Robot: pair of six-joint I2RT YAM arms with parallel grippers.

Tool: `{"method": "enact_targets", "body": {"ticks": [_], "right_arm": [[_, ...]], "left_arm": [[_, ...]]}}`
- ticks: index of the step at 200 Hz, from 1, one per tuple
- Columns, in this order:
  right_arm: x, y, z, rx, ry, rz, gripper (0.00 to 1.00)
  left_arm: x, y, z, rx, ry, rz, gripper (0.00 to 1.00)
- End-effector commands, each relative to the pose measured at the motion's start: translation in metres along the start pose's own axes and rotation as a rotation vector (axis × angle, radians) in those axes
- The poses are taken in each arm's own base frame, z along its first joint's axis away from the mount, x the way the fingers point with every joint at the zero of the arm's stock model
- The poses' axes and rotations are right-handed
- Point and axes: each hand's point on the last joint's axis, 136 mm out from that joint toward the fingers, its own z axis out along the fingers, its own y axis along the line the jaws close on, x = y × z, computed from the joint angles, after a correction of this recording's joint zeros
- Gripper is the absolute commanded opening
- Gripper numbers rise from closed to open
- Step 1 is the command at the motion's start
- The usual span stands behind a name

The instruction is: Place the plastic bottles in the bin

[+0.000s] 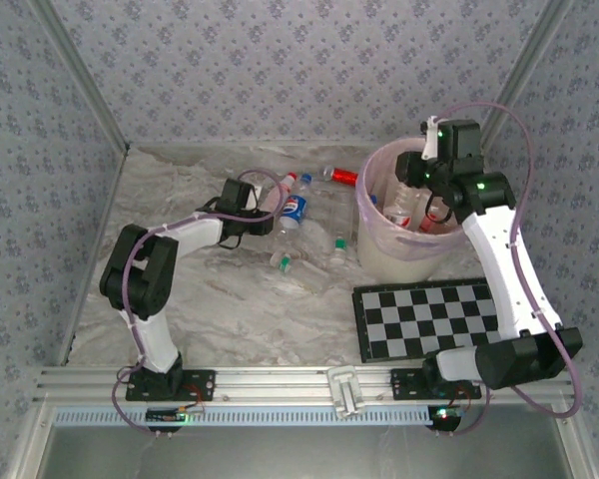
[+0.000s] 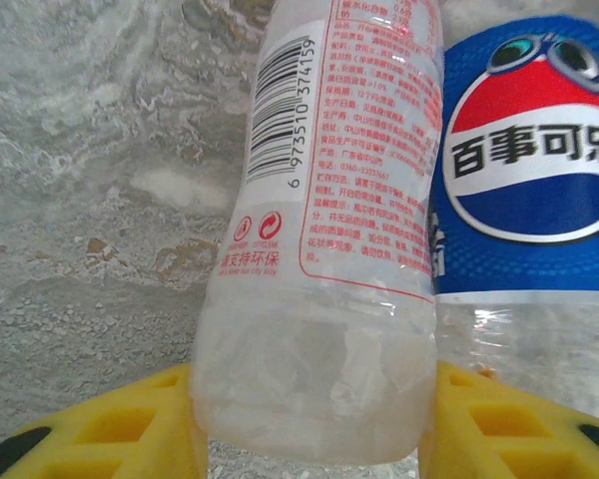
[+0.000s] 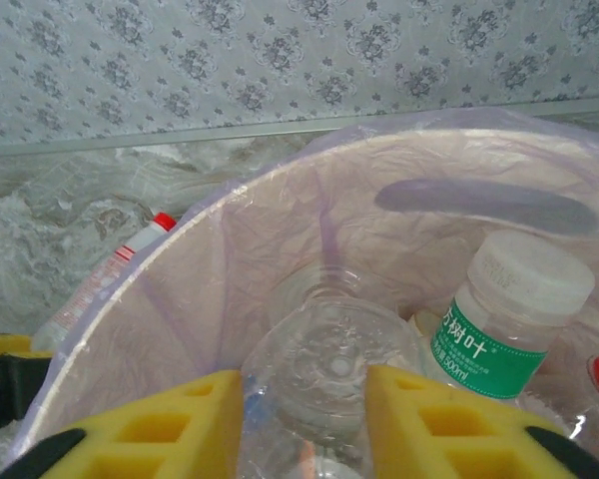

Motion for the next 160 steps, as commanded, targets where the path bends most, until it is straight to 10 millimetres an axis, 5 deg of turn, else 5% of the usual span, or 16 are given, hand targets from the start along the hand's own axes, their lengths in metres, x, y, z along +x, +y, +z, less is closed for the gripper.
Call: {"method": "enact_targets", "body": {"ticks": [1, 20, 54, 91, 126, 160], "right_arm": [[-0.013, 0.005, -0.026, -0.025, -0.022, 0.017, 0.54], [-0.02, 0.009, -0.046, -0.051, -0.058, 0.025, 0.74], [-0.012, 0.031, -0.072, -0.179, -0.071, 0.046, 0.91], [-0.017, 0.102, -0.102, -0.519, -0.075, 0.085, 0.98], [-0.019, 0.142, -0.081, -0.634, -0.031, 0.072, 1.0], [-0.036, 0.167, -0.059, -0.687, -0.082, 0.098, 0.96]], "left_arm": [[-0.024, -0.014, -0.031, 0.033, -0.091, -0.003, 0.39], [-0.029, -0.016, -0.046, 0.046, -0.138, -0.014, 0.38], [-0.035, -0.027, -0.073, 0.102, -0.197, -0.026, 0.36], [-0.052, -0.057, -0.133, 0.246, -0.386, -0.036, 0.36], [-0.057, -0.104, -0.19, 0.434, -0.57, -0.021, 0.36], [-0.047, -0.148, -0.224, 0.527, -0.655, 0.08, 0.36]]}}
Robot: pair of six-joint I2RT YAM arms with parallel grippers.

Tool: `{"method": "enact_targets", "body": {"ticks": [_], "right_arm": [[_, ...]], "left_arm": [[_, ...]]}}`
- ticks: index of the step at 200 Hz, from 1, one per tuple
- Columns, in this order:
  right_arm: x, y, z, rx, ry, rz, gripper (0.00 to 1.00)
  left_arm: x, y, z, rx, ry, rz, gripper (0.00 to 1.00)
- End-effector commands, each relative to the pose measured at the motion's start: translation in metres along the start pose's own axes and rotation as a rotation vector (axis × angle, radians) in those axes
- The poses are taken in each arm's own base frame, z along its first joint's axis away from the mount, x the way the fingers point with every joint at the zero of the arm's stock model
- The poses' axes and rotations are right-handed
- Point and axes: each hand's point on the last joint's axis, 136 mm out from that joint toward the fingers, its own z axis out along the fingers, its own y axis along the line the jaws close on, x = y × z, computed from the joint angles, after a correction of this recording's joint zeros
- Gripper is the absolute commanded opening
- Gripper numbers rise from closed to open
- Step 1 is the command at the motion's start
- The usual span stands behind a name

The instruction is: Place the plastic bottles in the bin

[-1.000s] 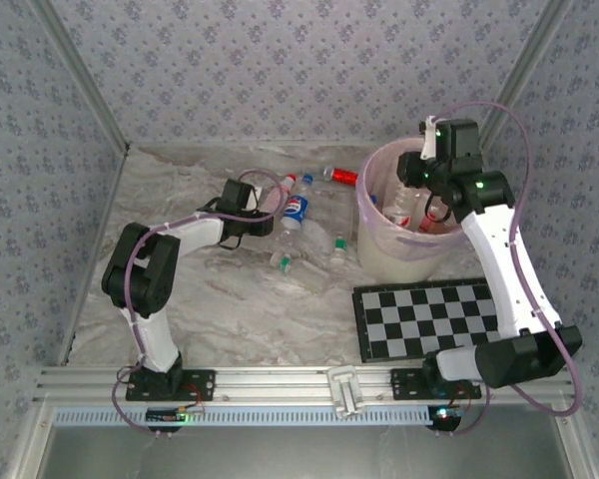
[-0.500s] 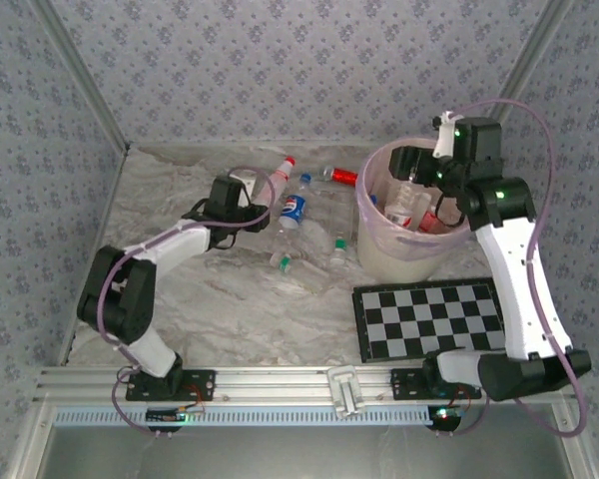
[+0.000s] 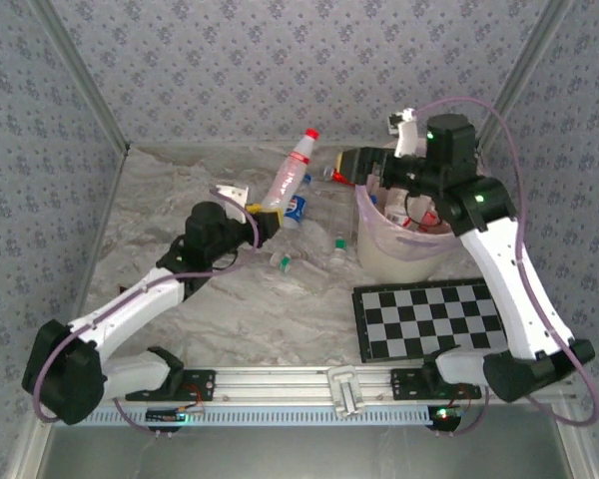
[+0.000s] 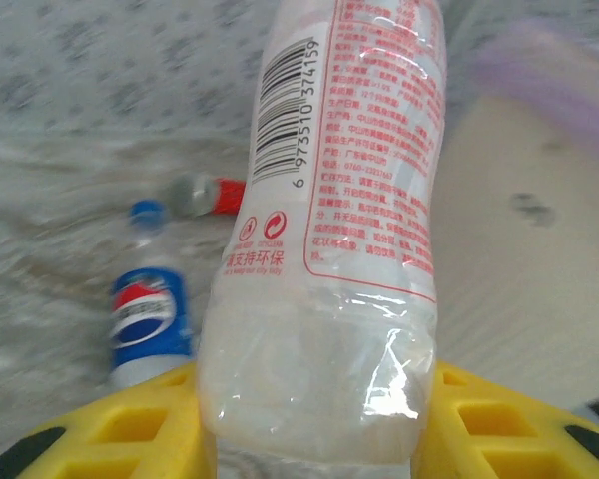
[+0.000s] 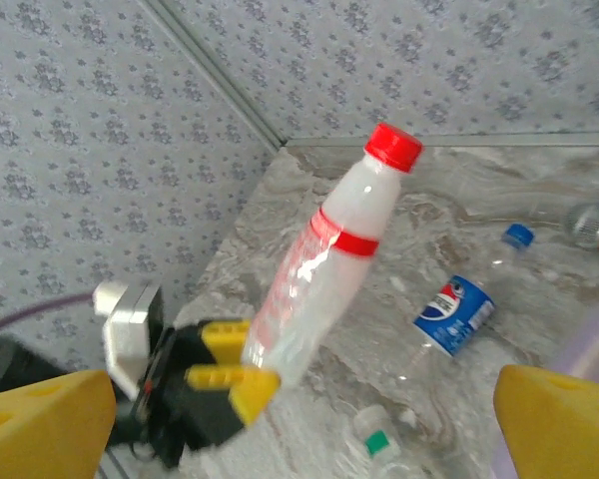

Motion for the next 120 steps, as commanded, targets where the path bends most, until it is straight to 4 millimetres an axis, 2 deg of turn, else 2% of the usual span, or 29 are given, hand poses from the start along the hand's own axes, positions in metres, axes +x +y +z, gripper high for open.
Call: {"method": "enact_targets", "body": {"ticks": [1, 30, 70, 110, 120], "right_arm": [[-0.021, 0.018, 0.013, -0.084, -0.075, 0.012, 0.96], [-0.024, 0.008, 0.033, -0.071, -0.068, 0.038, 0.9], [-0.023, -0.002, 0.046, -0.054, -0.058, 0.059, 0.72], [-0.031, -0.019, 0.059, -0.042, -0.068, 0.097, 0.7], [-0.032, -0.02, 0.061, -0.055, -0.069, 0.107, 0.62]], "left_arm": [[-0.025, -0.039, -0.01, 0.11, -0.122, 0.047, 0.36], [-0.028, -0.061, -0.014, 0.167, -0.147, 0.084, 0.37], [-0.031, -0.068, -0.015, 0.191, -0.162, 0.096, 0.37], [-0.028, -0.073, -0.013, 0.215, -0.155, 0.107, 0.37], [-0.027, -0.073, -0.012, 0.214, -0.15, 0.11, 0.37]]}}
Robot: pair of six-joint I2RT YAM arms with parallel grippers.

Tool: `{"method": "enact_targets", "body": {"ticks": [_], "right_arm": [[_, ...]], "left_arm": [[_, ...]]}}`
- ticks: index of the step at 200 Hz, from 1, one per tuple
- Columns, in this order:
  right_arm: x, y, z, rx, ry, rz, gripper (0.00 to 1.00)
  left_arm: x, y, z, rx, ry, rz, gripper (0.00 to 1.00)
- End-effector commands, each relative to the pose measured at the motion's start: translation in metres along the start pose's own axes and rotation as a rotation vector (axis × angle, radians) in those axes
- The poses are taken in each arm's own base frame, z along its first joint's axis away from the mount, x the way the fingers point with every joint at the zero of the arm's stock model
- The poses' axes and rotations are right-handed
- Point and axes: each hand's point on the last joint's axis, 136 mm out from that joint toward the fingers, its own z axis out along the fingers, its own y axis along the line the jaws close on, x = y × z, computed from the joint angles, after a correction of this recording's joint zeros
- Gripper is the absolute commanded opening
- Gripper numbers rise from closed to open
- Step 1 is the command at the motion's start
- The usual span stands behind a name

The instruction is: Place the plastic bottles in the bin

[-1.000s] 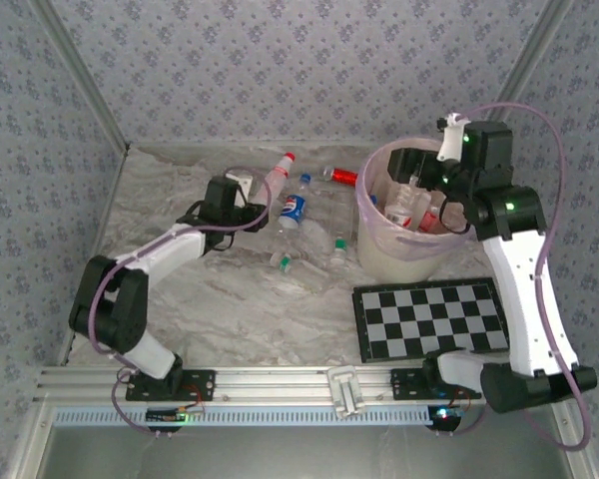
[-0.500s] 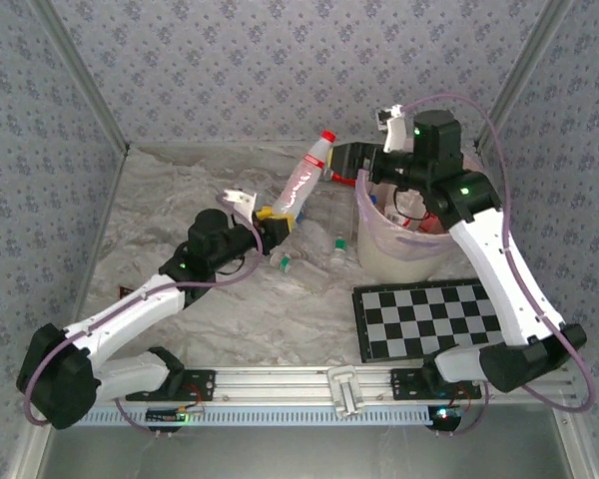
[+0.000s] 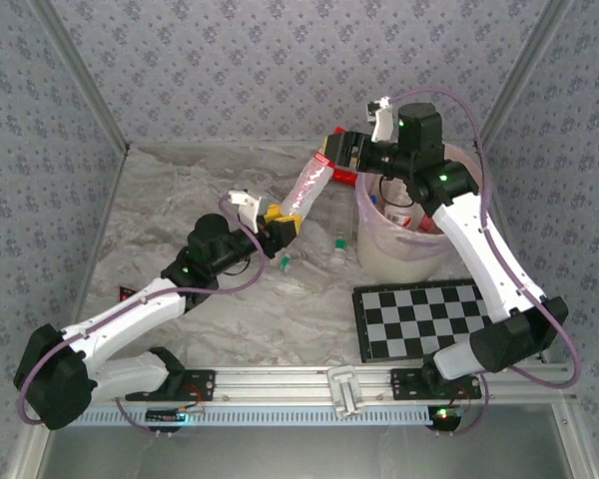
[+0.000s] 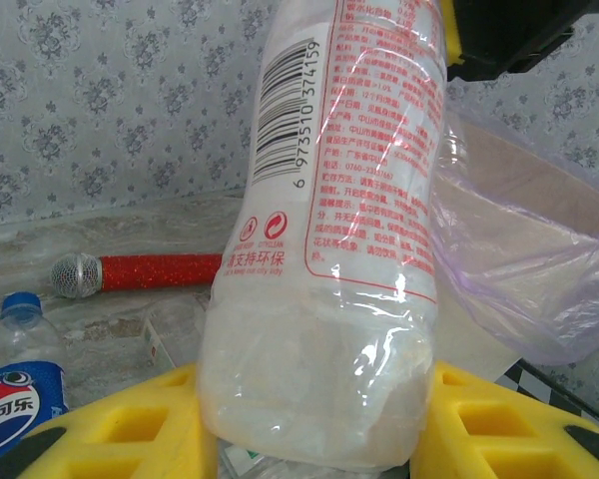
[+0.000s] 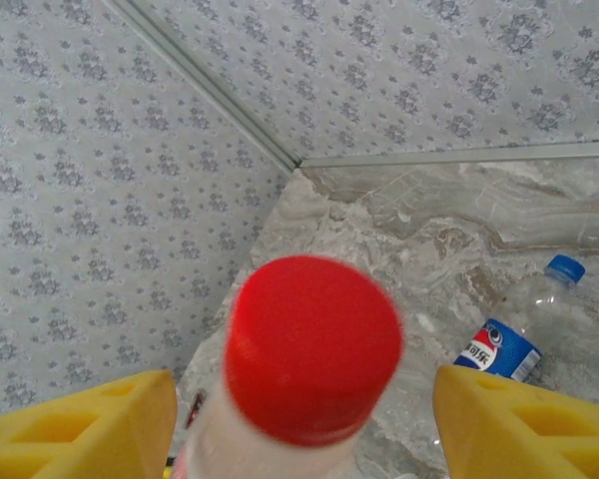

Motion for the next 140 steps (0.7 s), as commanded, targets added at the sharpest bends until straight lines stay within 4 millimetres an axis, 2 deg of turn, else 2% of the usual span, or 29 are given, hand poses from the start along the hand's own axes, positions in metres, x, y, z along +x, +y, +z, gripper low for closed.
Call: {"method": "enact_targets", "body": {"ticks": [1, 25, 39, 67, 103, 120, 140], "right_arm": [[-0.016, 0.001, 0.003, -0.029, -0.039, 0.025, 0.61], [-0.019, 0.004, 0.004, -0.048, -0.046, 0.024, 0.48], [-0.021, 0.006, 0.001, -0.05, -0.054, 0.009, 0.38], [-0.027, 0.011, -0.011, -0.045, -0.084, -0.02, 0.28], [-0.044, 0.021, -0.031, -0.05, -0.145, -0.063, 0.19], [-0.052, 0.027, -0.047, -0.025, -0.172, -0.11, 0.16], [-0.061, 0.032, -0.078, 0.041, -0.209, -0.183, 0.14]], "left_arm": [[-0.012, -0.012, 0.0, 0.049, -0.05, 0.034, 0.37], [-0.012, -0.012, 0.002, 0.046, -0.043, 0.04, 0.38], [-0.008, -0.01, 0.005, 0.043, -0.025, 0.042, 0.39], [-0.003, -0.009, 0.012, 0.043, -0.002, 0.049, 0.43], [-0.002, -0.008, 0.012, 0.033, 0.013, 0.058, 0.66], [0.0, -0.006, 0.01, 0.024, 0.021, 0.06, 0.78], [0.006, -0.001, 0.009, 0.0, 0.035, 0.066, 0.92]]}}
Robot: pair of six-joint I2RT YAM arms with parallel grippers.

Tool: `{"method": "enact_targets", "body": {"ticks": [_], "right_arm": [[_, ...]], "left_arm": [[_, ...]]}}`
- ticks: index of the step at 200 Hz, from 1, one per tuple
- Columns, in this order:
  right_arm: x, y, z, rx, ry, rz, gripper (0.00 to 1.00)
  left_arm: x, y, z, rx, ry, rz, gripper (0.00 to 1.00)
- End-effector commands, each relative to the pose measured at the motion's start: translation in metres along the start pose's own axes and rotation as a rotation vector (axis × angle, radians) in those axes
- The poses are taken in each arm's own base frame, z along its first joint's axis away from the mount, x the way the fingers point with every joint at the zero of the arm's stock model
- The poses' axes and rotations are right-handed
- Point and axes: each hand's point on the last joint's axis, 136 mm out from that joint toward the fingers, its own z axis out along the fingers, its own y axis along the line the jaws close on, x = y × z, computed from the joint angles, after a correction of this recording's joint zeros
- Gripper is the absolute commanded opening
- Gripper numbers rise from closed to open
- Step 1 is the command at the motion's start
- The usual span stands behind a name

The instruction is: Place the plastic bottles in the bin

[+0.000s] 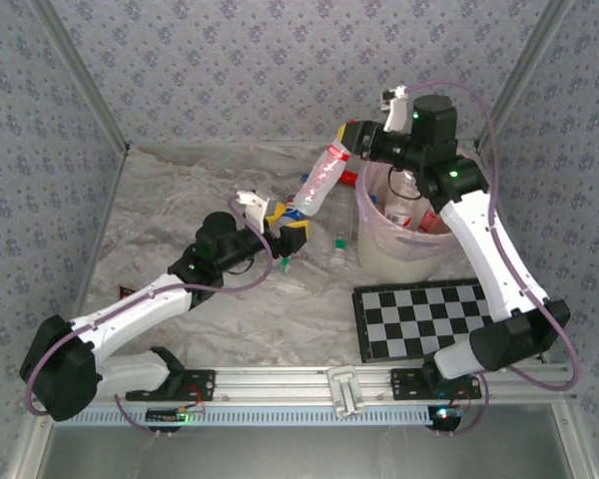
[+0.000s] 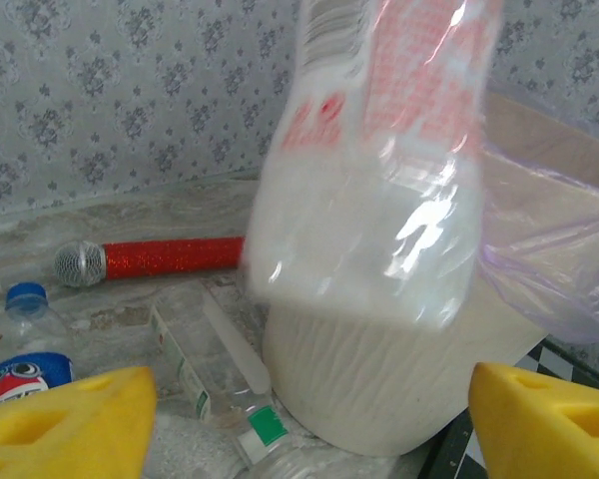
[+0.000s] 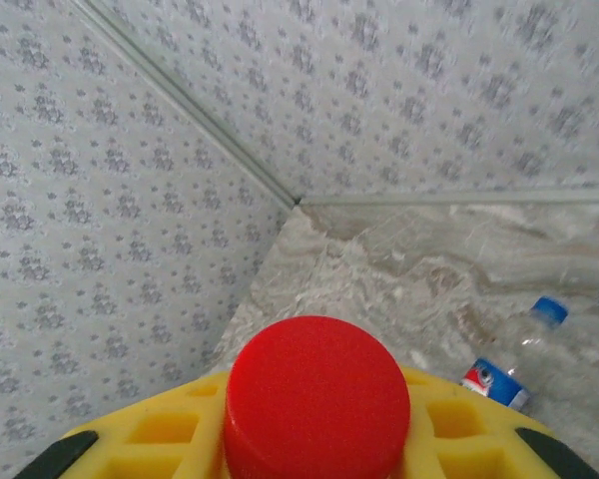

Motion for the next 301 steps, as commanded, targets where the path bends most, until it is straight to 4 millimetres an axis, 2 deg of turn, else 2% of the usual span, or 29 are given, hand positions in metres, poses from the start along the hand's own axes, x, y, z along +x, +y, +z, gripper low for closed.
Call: {"method": "enact_targets", "body": {"ticks": [1, 26, 45, 83, 94, 106, 123, 140, 186, 208, 245, 267, 301], "right_arm": [[-0.035, 0.028, -0.054, 0.035, -0.116, -0.149, 0.14], [-0.051, 0.023, -0.105, 0.175, -0.208, -0.206, 0.12], [-0.059, 0.012, -0.151, 0.326, -0.28, -0.251, 0.1], [-0.073, -0.026, -0.248, 0.77, -0.489, -0.356, 0.06], [-0.076, -0.035, -0.265, 0.873, -0.529, -0.392, 0.05], [-0.079, -0.045, -0.273, 0.956, -0.553, -0.429, 0.04], [-0.083, -0.059, -0.272, 1.022, -0.555, -0.469, 0.02], [-0.084, -0.072, -0.261, 1.044, -0.544, -0.502, 0.02], [-0.076, -0.113, -0.208, 1.014, -0.441, -0.538, 0.0], [-0.062, -0.133, -0.185, 0.986, -0.38, -0.525, 0.0], [-0.036, -0.168, -0.17, 0.985, -0.28, -0.429, 0.0], [-0.011, -0.186, -0.162, 0.971, -0.15, -0.272, 0.0], [0.029, -0.202, -0.147, 0.94, 0.013, -0.12, 0.0]], "left_arm": [[-0.009, -0.005, -0.003, 0.005, -0.016, 0.027, 0.92], [-0.004, 0.002, -0.003, -0.033, 0.011, 0.038, 0.99], [0.001, 0.013, -0.001, -0.091, 0.044, 0.047, 0.99], [0.021, 0.052, 0.009, -0.272, 0.146, 0.013, 0.99], [0.027, 0.058, 0.011, -0.301, 0.165, -0.002, 0.99], [0.031, 0.066, 0.012, -0.328, 0.176, -0.026, 0.99], [0.038, 0.079, 0.013, -0.371, 0.196, -0.072, 0.99], [0.047, 0.088, 0.014, -0.4, 0.217, -0.108, 0.99], [0.061, 0.094, 0.016, -0.412, 0.252, -0.141, 0.98], [0.064, 0.097, 0.016, -0.422, 0.262, -0.144, 0.98], [0.073, 0.101, 0.021, -0.422, 0.29, -0.152, 0.98], [0.075, 0.101, 0.024, -0.419, 0.297, -0.156, 0.98], [0.077, 0.103, 0.026, -0.419, 0.302, -0.161, 0.98]]}}
